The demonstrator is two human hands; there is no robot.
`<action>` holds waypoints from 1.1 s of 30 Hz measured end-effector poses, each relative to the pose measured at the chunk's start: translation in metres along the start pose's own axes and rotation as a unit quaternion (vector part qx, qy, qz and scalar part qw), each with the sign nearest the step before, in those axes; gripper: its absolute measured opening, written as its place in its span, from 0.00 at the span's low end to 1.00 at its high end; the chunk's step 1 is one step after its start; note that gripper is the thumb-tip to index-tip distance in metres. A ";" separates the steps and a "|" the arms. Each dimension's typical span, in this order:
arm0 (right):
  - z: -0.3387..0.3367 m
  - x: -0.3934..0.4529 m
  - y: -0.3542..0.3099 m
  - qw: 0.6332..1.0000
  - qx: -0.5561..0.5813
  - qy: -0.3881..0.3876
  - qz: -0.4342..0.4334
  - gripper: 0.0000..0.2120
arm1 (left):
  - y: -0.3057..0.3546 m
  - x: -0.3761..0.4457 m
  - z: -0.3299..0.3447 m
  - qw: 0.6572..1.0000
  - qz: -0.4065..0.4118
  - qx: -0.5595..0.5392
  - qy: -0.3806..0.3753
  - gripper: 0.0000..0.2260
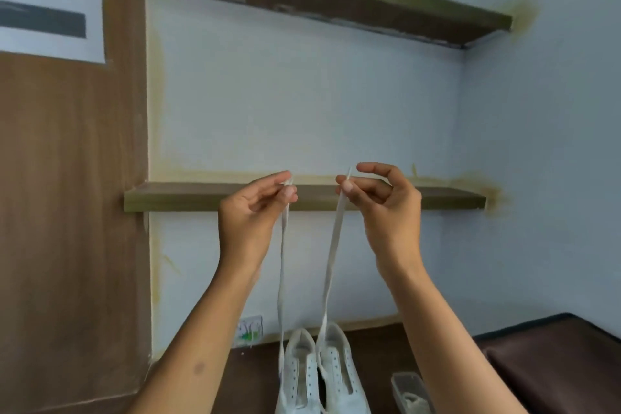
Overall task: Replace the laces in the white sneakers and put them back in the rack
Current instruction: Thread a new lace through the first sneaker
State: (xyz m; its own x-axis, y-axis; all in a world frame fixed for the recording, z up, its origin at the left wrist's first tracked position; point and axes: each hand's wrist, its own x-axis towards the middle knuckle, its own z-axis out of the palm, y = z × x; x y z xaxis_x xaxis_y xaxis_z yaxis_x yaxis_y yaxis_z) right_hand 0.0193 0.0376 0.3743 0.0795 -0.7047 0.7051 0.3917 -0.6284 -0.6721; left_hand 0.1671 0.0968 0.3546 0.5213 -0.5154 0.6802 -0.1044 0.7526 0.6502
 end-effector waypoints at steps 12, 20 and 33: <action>0.010 0.000 -0.051 0.999 0.048 0.013 -0.013 0.06 | 0.056 0.002 0.028 0.998 0.023 -0.054 -0.034 0.12; 0.011 -0.001 -0.062 0.998 0.050 0.006 -0.024 0.08 | 0.067 0.001 0.039 0.996 0.012 -0.070 -0.048 0.12; 0.005 0.004 -0.051 0.999 0.043 -0.012 0.003 0.05 | 0.048 0.004 0.027 0.996 -0.021 -0.048 -0.073 0.12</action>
State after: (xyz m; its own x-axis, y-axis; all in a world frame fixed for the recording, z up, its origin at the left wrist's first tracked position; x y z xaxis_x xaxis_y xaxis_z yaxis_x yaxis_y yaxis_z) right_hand 0.0045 0.0690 0.4123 0.1045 -0.7000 0.7065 0.4686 -0.5919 -0.6558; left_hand 0.1414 0.1196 0.3972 0.3941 -0.5961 0.6995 -0.0004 0.7610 0.6487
